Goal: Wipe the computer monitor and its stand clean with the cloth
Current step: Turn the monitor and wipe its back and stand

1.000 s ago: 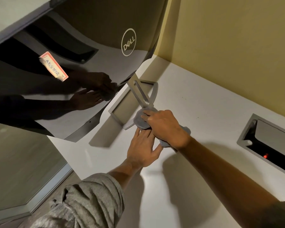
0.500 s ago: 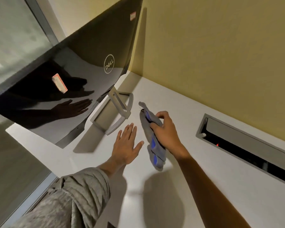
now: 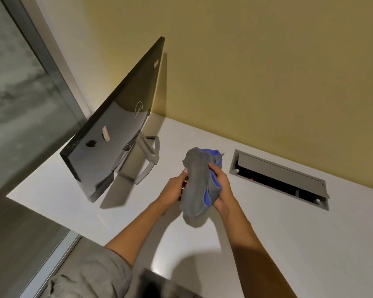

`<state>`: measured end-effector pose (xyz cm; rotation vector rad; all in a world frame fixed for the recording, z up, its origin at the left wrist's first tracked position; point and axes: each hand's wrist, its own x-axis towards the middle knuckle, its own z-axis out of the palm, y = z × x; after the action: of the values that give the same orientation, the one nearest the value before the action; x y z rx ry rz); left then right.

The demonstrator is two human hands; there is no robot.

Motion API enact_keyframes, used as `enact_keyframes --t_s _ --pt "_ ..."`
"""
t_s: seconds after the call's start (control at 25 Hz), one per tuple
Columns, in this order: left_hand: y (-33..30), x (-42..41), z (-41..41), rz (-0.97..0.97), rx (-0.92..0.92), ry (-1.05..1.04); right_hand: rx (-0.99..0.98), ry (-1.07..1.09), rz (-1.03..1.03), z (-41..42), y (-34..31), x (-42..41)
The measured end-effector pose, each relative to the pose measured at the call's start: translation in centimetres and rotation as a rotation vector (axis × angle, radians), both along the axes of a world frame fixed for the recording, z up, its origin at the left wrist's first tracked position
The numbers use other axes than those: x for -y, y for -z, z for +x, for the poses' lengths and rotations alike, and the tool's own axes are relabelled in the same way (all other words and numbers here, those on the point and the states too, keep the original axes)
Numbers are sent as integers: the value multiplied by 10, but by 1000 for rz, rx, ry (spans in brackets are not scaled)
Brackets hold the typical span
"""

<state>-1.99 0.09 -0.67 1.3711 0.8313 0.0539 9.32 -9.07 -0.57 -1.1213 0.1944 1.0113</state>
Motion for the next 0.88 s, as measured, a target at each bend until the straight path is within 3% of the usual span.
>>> enact_keyframes --t_s 0.08,0.28,0.44,0.56,0.68,0.88 --pt "-15 0 -6 -28 80 -54 -11 27 65 -11 -14 2" --pt "-25 -5 -19 111 289 3 -11 62 197 -43 -43 15" --pt "-23 -1 -16 62 312 19 -72 87 240 -64 -36 37" --pt "-12 9 -6 87 246 37 -16 133 143 -61 -22 47" --pt "-1 23 5 248 160 45 123 227 13 -42 -4 64" --pt "17 41 21 445 19 137 507 140 -431 3 11 116"
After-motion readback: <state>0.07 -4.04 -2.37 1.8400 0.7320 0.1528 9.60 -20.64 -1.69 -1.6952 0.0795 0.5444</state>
